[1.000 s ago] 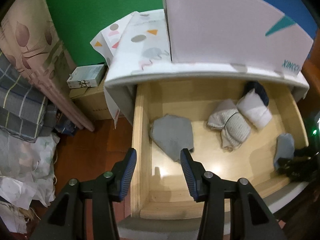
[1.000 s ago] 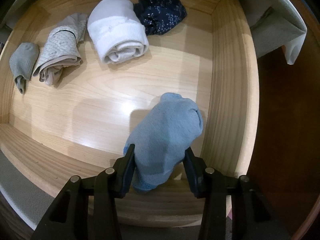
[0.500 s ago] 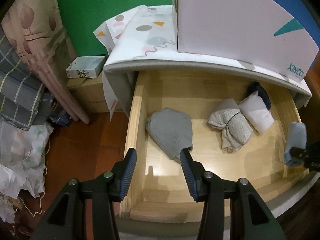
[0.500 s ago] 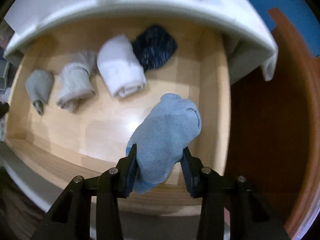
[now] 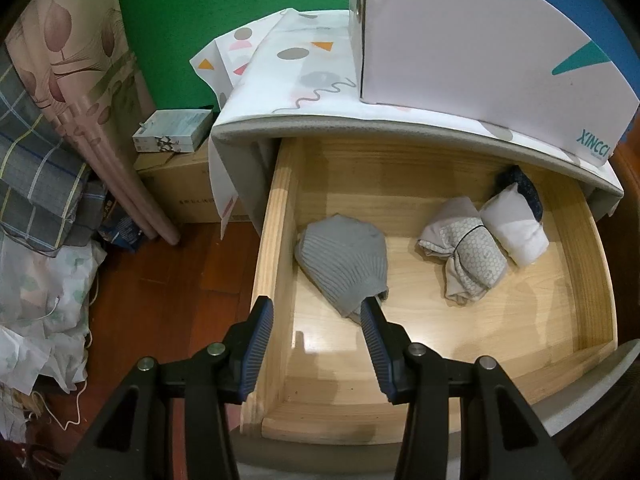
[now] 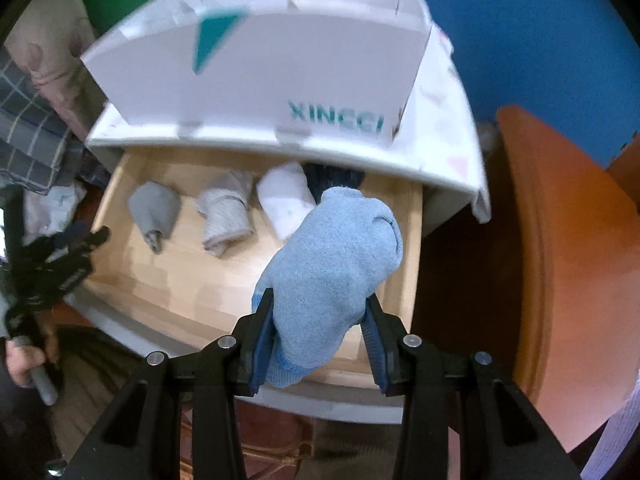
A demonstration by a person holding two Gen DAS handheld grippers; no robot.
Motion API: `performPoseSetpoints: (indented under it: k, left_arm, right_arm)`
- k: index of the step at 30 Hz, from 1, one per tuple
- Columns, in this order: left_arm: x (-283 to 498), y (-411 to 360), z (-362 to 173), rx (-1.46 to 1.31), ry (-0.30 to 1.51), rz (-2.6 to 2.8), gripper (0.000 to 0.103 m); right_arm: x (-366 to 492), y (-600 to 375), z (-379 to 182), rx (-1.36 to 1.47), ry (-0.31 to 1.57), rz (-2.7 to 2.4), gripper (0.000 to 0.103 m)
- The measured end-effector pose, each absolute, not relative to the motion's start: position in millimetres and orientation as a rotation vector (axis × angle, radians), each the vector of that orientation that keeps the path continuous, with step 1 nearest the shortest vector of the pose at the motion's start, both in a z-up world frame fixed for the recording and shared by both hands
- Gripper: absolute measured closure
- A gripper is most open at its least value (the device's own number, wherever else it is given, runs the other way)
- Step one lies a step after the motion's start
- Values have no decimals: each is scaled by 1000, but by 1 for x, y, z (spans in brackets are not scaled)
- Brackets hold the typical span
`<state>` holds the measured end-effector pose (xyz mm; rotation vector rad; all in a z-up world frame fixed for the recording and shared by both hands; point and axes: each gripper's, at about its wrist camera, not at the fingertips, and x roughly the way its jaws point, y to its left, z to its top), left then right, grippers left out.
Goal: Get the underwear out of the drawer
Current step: 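Carry the light blue sock into the white box and open the right tool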
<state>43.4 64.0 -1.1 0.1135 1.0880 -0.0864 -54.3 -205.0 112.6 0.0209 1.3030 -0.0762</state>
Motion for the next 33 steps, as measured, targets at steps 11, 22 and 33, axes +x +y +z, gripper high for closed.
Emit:
performPoseSetpoints:
  k: [11,22,33]
  left_arm:
    - [42,64,0,108,1080,-88,57]
    - [43,65,-1,95,1082,-91,57]
    - [44,66,-2,90,1085,-88,57]
  right_arm:
    - [-11,-199,217,6,1108,-75,66]
    - [87,-198,212,-22,1117,-135,65]
    - [124,-193,164,-38,1204,-146,62]
